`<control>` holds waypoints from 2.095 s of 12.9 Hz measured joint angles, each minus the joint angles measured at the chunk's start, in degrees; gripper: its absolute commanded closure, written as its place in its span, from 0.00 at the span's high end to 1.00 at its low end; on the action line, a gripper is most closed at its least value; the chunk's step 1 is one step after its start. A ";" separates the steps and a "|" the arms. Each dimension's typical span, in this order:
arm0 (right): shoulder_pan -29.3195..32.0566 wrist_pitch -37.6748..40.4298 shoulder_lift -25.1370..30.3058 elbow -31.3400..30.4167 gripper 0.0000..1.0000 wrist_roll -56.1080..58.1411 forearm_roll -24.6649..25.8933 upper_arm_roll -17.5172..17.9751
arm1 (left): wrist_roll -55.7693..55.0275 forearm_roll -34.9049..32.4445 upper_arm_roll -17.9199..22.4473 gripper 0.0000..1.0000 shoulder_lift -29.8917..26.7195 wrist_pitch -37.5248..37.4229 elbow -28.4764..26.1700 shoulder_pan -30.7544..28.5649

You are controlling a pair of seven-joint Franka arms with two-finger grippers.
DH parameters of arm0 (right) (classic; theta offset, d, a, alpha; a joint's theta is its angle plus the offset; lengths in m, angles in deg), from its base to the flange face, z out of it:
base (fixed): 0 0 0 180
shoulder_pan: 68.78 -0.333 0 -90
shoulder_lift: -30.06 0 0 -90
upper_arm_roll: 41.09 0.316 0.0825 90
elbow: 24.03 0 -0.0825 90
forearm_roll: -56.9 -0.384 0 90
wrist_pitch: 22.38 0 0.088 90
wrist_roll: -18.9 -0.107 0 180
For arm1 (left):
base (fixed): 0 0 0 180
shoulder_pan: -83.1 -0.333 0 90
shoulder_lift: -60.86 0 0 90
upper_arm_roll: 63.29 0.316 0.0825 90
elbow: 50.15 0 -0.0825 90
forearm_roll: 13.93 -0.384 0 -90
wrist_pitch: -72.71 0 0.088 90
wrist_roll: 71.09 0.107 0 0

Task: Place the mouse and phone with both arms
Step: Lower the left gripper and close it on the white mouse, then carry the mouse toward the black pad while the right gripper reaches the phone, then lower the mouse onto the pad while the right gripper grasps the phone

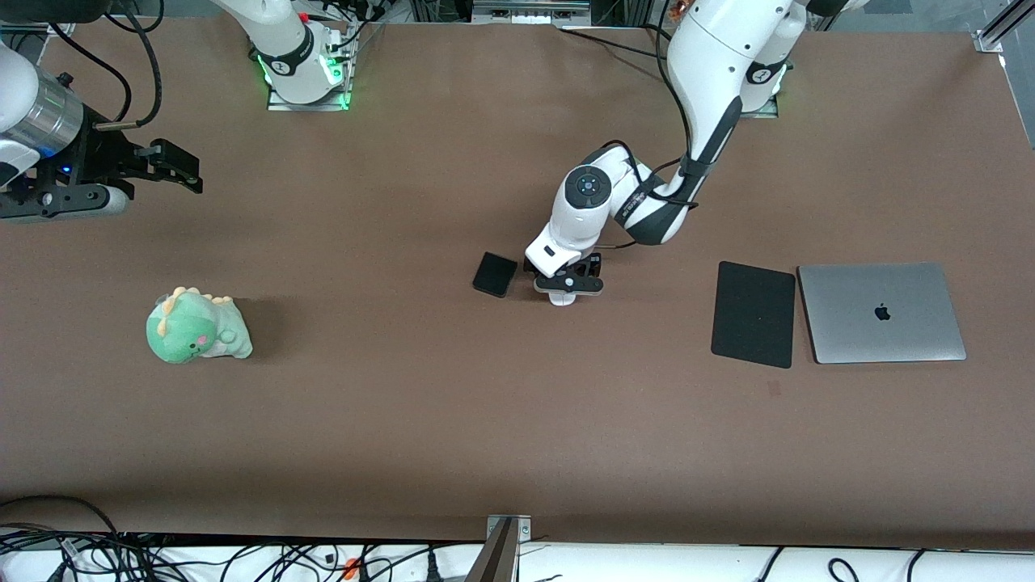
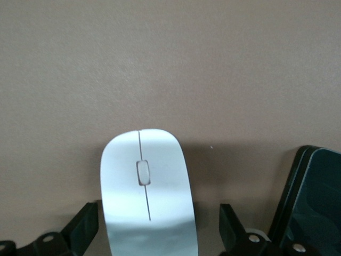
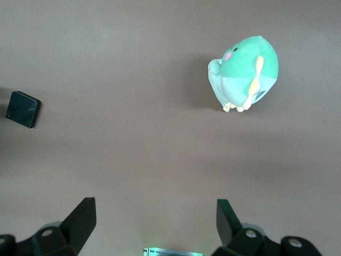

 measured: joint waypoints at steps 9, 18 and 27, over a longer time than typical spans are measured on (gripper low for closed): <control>0.00 -0.03 -0.61 -0.02 1.00 0.00 0.00 0.02 | 0.06 -0.08 2.54 0.30 -5.15 -8.20 2.55 -0.78; -14.91 -21.40 -11.19 -9.90 1.00 -28.77 -1.27 1.83 | 30.63 2.12 3.00 0.32 -23.18 -30.72 3.08 -20.41; -30.90 -49.84 -32.50 -9.22 1.00 -54.04 -3.18 2.24 | 55.11 2.70 3.22 0.35 -21.44 -24.78 -7.14 -33.49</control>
